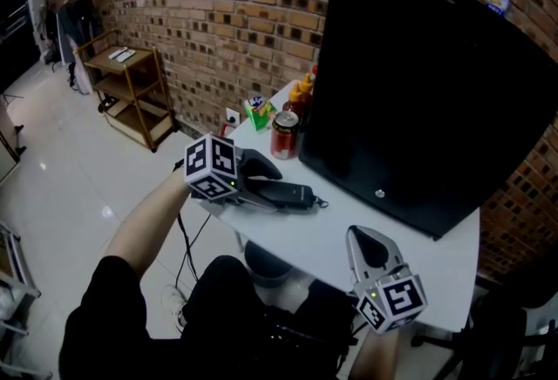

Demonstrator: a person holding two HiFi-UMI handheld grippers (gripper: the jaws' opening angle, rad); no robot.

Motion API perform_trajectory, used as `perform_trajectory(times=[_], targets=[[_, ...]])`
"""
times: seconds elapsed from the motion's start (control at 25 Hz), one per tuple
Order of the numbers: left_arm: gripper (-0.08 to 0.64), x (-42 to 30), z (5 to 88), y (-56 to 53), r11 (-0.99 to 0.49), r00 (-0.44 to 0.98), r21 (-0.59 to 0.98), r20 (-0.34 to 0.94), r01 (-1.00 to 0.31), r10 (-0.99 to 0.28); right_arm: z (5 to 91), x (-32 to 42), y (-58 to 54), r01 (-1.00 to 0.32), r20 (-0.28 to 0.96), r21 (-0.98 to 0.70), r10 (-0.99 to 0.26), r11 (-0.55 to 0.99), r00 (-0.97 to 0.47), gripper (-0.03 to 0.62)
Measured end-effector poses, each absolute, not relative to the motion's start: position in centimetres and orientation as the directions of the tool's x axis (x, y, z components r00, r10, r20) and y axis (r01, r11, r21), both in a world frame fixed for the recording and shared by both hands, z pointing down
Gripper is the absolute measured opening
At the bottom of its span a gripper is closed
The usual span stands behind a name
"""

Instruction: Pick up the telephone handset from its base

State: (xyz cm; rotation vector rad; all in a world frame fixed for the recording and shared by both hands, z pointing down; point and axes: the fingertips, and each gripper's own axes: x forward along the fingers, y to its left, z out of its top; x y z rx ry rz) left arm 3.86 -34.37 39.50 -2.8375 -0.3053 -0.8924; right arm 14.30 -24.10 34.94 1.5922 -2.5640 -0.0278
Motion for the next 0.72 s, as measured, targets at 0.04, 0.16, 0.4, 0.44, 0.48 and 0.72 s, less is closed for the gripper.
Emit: perform_trajectory(times=[0.04, 0.16, 0.4, 0.44, 0.48, 0.72], targets=[[0.292, 3.8, 39.5, -34.2, -0.966, 0.798, -0.084, 0.583, 0.244, 0.151, 35.0, 14.3, -24.2, -0.891, 0.096, 0.080, -0.893, 0.447, -0.440, 0.009], [0.267, 3.8, 39.5, -34.0, -0.963, 0.792, -0.082, 0.589, 0.258, 0.162, 34.9, 14.2, -24.2, -0.890, 0.097, 0.080, -0.892, 0.449, -0.442, 0.009], [0.262, 3.8, 38.1, -34.1, -0.965, 0.842, -0.076, 0.509, 0.249, 0.178, 35.0, 14.3, -24.3, -0.891, 0.093, 0.080, -0.893, 0.447, -0.440, 0.009], [0.262, 3.8, 37.7, -34.2, -0.967, 0.855, -0.077, 0.488, 0.244, 0.177, 35.0, 14.4, -24.3, -0.892, 0.092, 0.080, -0.894, 0.446, -0.439, 0.009], [0.262, 3.7, 37.3, -34.3, -0.968, 0.864, -0.079, 0.472, 0.239, 0.175, 35.0, 14.4, -24.3, -0.892, 0.091, 0.081, -0.894, 0.445, -0.438, 0.009], [0.261, 2.4, 34.5, -34.7, -0.975, 0.925, -0.095, 0.344, 0.202, 0.158, 34.5, 14.7, -24.4, -0.895, 0.083, 0.081, -0.898, 0.438, -0.432, 0.009]])
